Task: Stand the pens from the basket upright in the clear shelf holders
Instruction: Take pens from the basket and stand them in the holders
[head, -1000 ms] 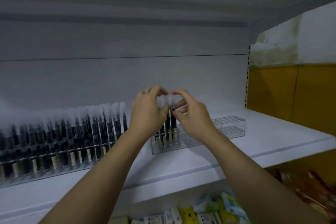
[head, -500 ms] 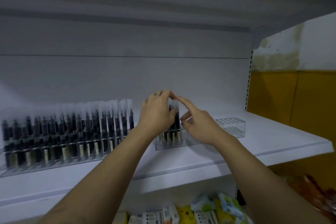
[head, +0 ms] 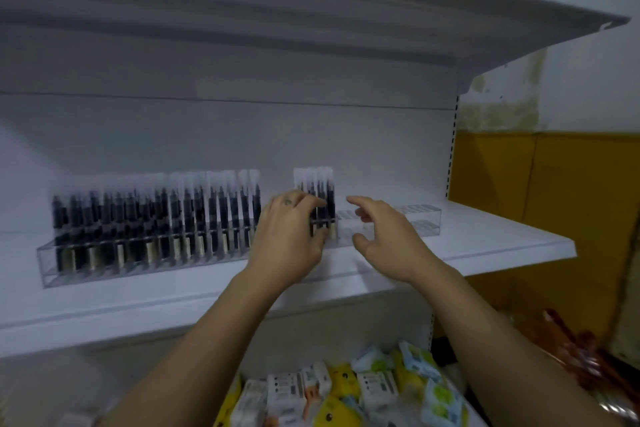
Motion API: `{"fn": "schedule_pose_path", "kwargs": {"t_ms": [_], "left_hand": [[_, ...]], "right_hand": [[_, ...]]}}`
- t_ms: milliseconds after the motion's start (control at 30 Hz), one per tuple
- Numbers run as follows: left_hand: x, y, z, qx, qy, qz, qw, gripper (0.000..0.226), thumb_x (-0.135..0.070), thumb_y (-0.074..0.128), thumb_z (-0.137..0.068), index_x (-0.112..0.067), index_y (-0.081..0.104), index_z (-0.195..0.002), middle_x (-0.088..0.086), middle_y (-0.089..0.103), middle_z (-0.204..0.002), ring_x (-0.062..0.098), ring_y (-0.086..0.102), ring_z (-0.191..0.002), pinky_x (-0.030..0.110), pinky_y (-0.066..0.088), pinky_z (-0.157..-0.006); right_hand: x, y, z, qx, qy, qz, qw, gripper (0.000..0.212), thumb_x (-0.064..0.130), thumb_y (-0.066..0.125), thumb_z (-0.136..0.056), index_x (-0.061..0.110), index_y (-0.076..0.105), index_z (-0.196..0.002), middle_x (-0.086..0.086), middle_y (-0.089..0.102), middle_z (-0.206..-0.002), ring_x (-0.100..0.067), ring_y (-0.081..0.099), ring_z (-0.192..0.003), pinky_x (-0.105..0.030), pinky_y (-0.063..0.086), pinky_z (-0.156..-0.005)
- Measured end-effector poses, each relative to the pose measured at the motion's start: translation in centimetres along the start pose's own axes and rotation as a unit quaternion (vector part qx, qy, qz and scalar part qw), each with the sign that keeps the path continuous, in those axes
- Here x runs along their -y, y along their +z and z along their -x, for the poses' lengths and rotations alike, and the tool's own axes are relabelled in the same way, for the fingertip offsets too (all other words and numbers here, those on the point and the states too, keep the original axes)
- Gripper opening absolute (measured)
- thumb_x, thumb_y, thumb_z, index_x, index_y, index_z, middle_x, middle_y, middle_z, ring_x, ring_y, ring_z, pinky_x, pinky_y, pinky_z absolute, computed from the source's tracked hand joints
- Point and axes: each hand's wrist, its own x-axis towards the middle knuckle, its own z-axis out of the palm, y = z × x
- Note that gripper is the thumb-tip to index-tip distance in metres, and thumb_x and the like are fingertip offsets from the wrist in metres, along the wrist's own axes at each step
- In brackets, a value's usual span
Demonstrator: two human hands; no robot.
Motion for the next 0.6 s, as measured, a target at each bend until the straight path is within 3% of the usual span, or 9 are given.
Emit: {"fn": "schedule_pose_path", "kwargs": {"t_ms": [267,367,600], "left_hand": [[-0.2,2.1,9.7,0.004,-0.028,0.035,0.999,0.026,-0.028,0.063,-0.088,-0.024,0.061,-0.113,-0.005,0.059,-0.115,0.017,0.045,-0.113,0.032,0.039,-0.096],[0.2,3.4,13.0,0.045,-0.039,0.015,0.998,0.029,-0.033,0.062,-0.089,-0.025,0.06,-0.116,-0.005,0.059,-0.116,0.018,0.047,-0.115,0.033,0.038,-0.096],[1.5,8.7,21.2,0.213,-0.127,0.018,0.969,0.041,-0.038,0.059,-0.091,-0.024,0.052,-0.13,-0.003,0.053,-0.133,0.019,0.043,-0.126,0.034,0.038,-0.102]], "right_hand": [[0.8,4.0,8.1,-0.026,-0.006,-0.014,1.0,0.041,0.018,0.062,-0.091,0.024,0.051,-0.13,0.005,0.048,-0.126,-0.008,0.049,-0.114,-0.019,0.038,-0.093],[0.0,6.2,10.9,-0.001,0.012,-0.003,1.0,0.041,0.019,0.063,-0.09,0.022,0.052,-0.129,0.004,0.048,-0.123,-0.01,0.047,-0.114,-0.014,0.033,-0.088],[-3.8,13.5,17.7,0.142,0.103,0.043,0.984,0.049,0.031,0.06,-0.093,0.026,0.043,-0.139,0.0,0.041,-0.14,-0.021,0.044,-0.126,-0.036,0.042,-0.1]]}}
